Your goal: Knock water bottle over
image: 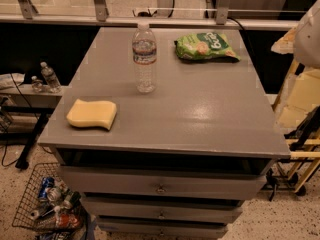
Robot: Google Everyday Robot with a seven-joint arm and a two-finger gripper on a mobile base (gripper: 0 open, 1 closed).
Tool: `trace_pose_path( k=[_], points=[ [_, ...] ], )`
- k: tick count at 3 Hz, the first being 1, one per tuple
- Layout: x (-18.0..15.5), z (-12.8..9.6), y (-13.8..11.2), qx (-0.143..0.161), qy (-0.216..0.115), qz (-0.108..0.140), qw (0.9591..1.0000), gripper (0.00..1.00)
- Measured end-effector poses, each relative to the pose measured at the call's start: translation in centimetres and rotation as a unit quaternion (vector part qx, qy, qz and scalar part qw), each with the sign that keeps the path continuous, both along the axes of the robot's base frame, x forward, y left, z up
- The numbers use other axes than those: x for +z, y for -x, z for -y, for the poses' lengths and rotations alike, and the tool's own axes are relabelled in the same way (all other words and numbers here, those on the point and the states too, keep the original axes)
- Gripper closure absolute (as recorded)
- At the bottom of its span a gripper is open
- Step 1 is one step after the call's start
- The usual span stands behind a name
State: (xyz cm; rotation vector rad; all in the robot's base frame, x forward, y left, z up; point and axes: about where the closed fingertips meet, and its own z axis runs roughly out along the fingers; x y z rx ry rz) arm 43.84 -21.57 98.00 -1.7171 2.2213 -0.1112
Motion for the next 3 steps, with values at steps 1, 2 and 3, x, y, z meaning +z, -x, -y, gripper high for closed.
trace_pose_path(
  k=[1, 2, 3],
  points=[
    [0.0, 0.0, 0.0, 0.000, 0.000, 0.000, 1.0000, 0.00],
    [0.0, -1.1, -0.7, 0.002, -0.052, 0.013, 0.9985, 0.00],
    [1.1, -4.6, -5.4, 0.025, -0.164, 0.062, 0.9843, 0.00]
  ],
)
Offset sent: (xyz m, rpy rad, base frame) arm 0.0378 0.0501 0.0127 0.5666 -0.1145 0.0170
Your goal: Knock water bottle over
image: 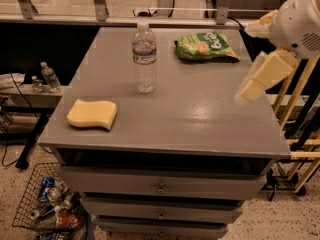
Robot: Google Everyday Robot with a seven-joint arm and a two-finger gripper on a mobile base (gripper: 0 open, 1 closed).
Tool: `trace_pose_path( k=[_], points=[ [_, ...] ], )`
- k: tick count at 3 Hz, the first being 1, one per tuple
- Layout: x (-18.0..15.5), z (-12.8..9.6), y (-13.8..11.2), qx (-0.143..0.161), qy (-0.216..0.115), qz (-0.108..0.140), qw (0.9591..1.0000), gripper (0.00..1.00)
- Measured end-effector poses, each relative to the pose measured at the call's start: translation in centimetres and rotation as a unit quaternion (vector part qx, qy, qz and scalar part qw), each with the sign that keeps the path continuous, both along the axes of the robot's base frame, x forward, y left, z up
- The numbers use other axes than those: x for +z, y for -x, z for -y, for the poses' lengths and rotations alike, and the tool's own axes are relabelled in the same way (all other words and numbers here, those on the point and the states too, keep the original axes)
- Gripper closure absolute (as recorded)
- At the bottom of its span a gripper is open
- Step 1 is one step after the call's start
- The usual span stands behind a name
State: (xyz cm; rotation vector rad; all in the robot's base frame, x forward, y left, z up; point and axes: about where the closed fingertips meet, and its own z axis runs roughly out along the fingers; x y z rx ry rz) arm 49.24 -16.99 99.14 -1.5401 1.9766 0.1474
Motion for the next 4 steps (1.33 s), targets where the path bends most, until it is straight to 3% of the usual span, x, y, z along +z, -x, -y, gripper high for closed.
trace_pose_path(
  k=[1, 2, 3, 4],
  points=[
    [2.0, -5.2, -4.2, 0.017, -0.125, 0.041, 0.9911, 0.00],
    [3.2, -6.6, -4.8, 0.016, -0.159, 0.052, 0.9858, 0.00],
    [2.7, -6.8, -4.9, 0.014, -0.169, 0.045, 0.9844, 0.00],
    [-0.7, -9.6, -7.1, 0.022, -0.219, 0.018, 0.9753, 0.00]
  ],
)
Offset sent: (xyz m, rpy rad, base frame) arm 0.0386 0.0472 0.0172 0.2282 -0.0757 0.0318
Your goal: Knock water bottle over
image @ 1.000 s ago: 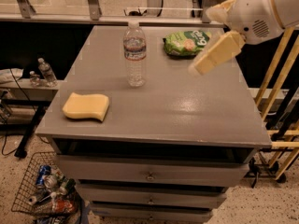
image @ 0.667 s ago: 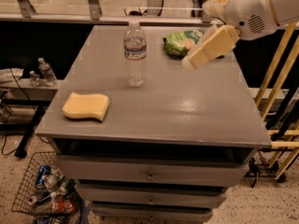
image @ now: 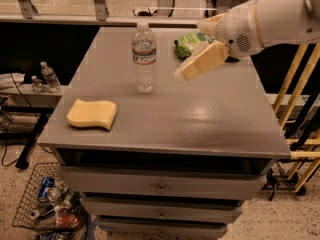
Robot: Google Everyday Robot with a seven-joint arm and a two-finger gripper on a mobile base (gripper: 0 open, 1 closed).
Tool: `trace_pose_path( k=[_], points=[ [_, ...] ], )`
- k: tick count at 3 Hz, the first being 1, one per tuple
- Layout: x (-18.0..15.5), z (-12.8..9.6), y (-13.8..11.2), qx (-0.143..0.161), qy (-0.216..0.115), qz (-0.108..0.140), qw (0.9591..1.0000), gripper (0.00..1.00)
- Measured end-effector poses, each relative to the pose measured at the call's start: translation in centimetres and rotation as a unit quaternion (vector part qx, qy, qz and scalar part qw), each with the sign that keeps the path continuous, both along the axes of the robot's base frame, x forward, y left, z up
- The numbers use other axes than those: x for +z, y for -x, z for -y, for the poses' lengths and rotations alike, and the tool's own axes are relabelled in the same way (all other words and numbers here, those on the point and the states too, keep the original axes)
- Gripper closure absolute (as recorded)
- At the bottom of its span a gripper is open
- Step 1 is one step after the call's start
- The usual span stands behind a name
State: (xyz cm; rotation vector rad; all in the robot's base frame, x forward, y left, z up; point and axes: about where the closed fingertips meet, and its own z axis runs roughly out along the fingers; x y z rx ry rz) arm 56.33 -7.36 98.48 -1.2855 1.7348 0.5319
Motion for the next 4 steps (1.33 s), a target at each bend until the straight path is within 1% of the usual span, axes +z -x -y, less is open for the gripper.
trace_pose_path(
  k=[1, 2, 3, 4],
  points=[
    [-2.8, -3.1, -3.0, -0.011, -0.035, -0.007, 0.9993, 0.00],
    [-4.0, -5.3, -5.7, -0.036, -0.060, 0.004, 0.9975, 0.00],
    [-4.9, -7.6, -7.8, -0.048, -0.090, 0.011, 0.9947, 0.00],
    [-5.4, -9.7, -8.7, -0.043, -0.114, 0.012, 0.9925, 0.00]
  ],
)
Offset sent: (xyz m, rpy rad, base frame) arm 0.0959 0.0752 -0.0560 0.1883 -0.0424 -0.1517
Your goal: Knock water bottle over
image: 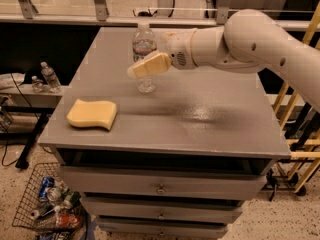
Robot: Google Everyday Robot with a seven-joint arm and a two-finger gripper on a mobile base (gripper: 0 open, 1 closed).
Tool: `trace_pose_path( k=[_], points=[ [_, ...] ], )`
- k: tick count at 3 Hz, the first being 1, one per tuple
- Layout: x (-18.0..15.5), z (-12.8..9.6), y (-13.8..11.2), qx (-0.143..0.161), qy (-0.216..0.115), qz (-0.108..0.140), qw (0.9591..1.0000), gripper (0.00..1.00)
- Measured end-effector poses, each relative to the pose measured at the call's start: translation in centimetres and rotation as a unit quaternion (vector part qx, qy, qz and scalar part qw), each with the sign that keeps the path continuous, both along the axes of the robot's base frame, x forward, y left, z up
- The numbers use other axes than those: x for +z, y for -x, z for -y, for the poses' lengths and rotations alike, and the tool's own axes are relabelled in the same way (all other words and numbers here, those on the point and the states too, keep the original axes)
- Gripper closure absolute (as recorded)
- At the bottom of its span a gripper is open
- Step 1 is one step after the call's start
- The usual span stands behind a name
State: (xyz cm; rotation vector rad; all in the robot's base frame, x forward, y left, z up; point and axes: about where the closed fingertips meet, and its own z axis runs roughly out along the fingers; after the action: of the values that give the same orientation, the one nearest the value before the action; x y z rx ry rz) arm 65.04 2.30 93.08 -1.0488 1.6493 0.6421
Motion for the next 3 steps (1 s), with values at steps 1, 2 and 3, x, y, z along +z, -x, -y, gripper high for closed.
trace_pose_path(
  k=[1, 2, 3],
  points=[
    [-0.4, -1.7, -0.5, 0.010, -0.014, 0.002, 0.9998, 0.16],
    [-0.8, -1.7, -0.9, 0.009, -0.016, 0.003, 0.9998, 0.39],
    [-0.4, -0.2, -1.4, 0.001, -0.011, 0.010, 0.9999, 0.63]
  ],
)
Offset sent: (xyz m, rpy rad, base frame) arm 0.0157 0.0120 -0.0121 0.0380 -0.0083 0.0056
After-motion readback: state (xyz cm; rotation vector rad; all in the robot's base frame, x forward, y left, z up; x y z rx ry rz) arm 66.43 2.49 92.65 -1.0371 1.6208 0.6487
